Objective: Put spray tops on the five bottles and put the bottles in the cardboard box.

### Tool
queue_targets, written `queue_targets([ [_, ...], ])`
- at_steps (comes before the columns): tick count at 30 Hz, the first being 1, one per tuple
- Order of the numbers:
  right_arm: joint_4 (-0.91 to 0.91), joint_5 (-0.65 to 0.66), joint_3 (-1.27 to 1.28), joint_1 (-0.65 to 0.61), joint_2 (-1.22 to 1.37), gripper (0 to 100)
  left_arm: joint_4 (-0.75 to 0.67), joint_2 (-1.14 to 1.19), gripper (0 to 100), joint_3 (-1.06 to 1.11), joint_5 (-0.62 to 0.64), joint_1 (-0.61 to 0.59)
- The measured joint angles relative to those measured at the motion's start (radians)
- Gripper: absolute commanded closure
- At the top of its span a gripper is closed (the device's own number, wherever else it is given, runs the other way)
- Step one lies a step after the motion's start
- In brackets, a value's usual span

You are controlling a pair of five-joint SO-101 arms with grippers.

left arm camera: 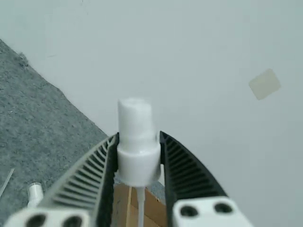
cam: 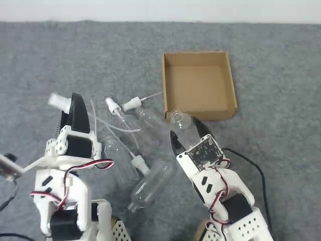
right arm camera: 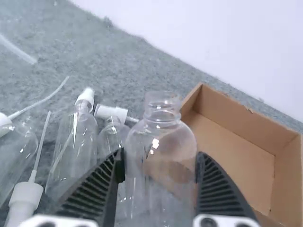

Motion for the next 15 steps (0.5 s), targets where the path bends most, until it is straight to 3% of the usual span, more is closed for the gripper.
queue_targets([
  [15,-0.018,0.0,0.014,-0.118,0.0,87.9,-0.106,0.0,99,0.084,0.035,0.0],
])
